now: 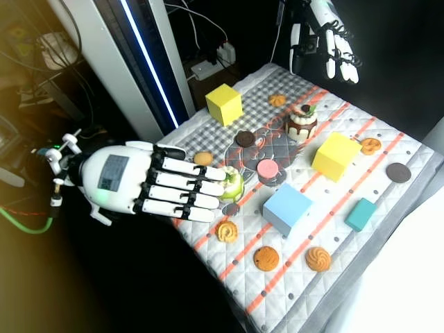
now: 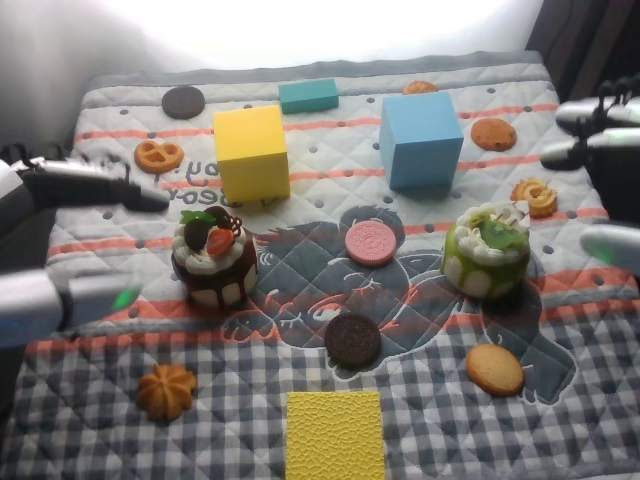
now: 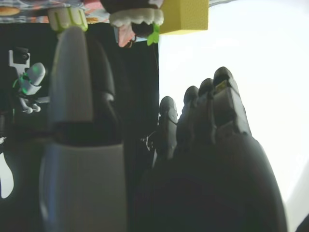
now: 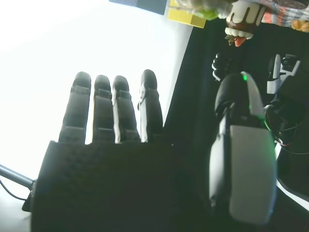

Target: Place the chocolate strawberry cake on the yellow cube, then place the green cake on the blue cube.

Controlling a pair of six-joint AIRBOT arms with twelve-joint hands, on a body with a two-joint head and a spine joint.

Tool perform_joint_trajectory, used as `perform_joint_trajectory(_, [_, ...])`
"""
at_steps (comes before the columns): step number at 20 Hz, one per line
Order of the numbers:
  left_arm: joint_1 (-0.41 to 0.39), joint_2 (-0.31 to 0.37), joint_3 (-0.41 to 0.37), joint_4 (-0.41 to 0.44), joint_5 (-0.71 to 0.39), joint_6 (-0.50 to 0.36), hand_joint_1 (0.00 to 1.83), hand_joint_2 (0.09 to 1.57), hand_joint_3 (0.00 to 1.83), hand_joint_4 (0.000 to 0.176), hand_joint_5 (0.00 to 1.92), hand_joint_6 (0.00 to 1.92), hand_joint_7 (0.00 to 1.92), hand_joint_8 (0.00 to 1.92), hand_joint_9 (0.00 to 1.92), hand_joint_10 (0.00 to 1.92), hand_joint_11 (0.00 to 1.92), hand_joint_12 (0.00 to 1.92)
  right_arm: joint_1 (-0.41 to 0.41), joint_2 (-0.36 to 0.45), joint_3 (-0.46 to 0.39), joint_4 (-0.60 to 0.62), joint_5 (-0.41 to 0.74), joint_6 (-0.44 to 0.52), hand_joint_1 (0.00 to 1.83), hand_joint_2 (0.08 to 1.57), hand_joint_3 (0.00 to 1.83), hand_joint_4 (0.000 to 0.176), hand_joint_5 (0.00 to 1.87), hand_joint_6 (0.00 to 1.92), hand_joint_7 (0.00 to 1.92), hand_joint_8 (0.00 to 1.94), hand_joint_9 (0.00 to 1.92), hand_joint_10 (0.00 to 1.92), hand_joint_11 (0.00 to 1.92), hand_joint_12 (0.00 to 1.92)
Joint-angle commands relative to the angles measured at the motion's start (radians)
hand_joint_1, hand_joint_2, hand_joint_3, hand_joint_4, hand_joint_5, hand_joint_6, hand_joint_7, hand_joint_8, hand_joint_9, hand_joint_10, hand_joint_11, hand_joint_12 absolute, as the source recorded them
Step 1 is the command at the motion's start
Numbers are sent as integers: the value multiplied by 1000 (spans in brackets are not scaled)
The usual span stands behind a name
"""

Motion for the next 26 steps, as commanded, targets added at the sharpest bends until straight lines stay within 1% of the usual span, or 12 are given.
perform_joint_trajectory(1, [-11, 5, -1, -1, -123, -5, 59, 1245, 3, 0, 696, 3, 533, 3, 447, 24, 0, 785, 17, 2, 3, 21, 120, 4, 259, 1295, 0, 4, 608, 1, 360, 0, 357, 1, 245, 410])
perform_joint_trajectory(4, [-14, 1, 5, -3, -128, -5, 128, 1239, 0, 0, 674, 0, 513, 0, 449, 7, 0, 740, 17, -2, 3, 20, 120, 4, 261, 1307, 2, 14, 595, 0, 357, 0, 338, 0, 222, 378])
perform_joint_trajectory(7, [-60, -30, 40, -17, -114, 10, 614, 1041, 0, 71, 514, 0, 492, 1, 480, 5, 0, 779, 17, -4, 3, 18, 119, 4, 271, 1305, 1, 24, 600, 1, 370, 3, 338, 2, 237, 377])
perform_joint_trajectory(8, [-81, -43, 51, -19, -100, 24, 714, 990, 0, 66, 491, 0, 462, 0, 455, 1, 0, 842, 17, -4, 3, 18, 119, 4, 283, 1304, 0, 27, 601, 1, 368, 2, 337, 1, 234, 371])
perform_joint_trajectory(9, [-115, -64, 64, -22, -66, 62, 824, 929, 0, 101, 438, 0, 414, 0, 397, 0, 0, 891, 17, -4, 3, 16, 119, 4, 287, 1309, 2, 30, 599, 0, 365, 0, 338, 1, 237, 370])
perform_joint_trajectory(10, [-145, -81, 72, -23, -35, 98, 930, 868, 0, 115, 410, 0, 391, 0, 376, 0, 0, 958, 17, -4, 3, 14, 119, 4, 287, 1309, 2, 36, 594, 0, 364, 0, 335, 0, 233, 367])
perform_joint_trajectory(13, [-216, -138, 103, -24, 61, 178, 1015, 789, 0, 117, 444, 5, 422, 5, 407, 9, 0, 959, 17, -4, 4, 10, 119, 4, 307, 1306, 0, 44, 600, 2, 369, 1, 342, 1, 247, 373])
perform_joint_trajectory(14, [-229, -152, 114, -24, 89, 190, 988, 793, 0, 136, 431, 3, 426, 3, 417, 8, 0, 1054, 17, -4, 4, 9, 119, 4, 292, 1308, 1, 43, 597, 0, 370, 1, 341, 0, 238, 369])
perform_joint_trajectory(15, [-237, -160, 120, -24, 105, 200, 967, 778, 0, 129, 439, 3, 438, 3, 425, 8, 0, 1173, 17, -4, 4, 8, 119, 4, 328, 1310, 0, 33, 600, 1, 370, 1, 339, 0, 230, 369])
perform_joint_trajectory(19, [-283, -198, 159, -24, 194, 249, 971, 796, 4, 122, 491, 3, 486, 5, 468, 12, 0, 1118, 14, -4, 4, 7, 119, 4, 365, 1288, 1, 65, 629, 0, 389, 0, 381, 0, 276, 451])
perform_joint_trajectory(22, [-315, -222, 177, -24, 242, 294, 975, 810, 1, 141, 500, 2, 488, 1, 476, 7, 16, 1110, 12, -4, 4, 6, 119, 4, 407, 1298, 2, 32, 647, 4, 405, 3, 394, 2, 269, 457])
perform_joint_trajectory(26, [-346, -240, 180, -28, 293, 384, 973, 812, 0, 147, 499, 6, 510, 11, 542, 29, 54, 1177, 8, -5, 4, 6, 119, 4, 317, 1294, 1, 37, 658, 3, 409, 1, 395, 0, 276, 449])
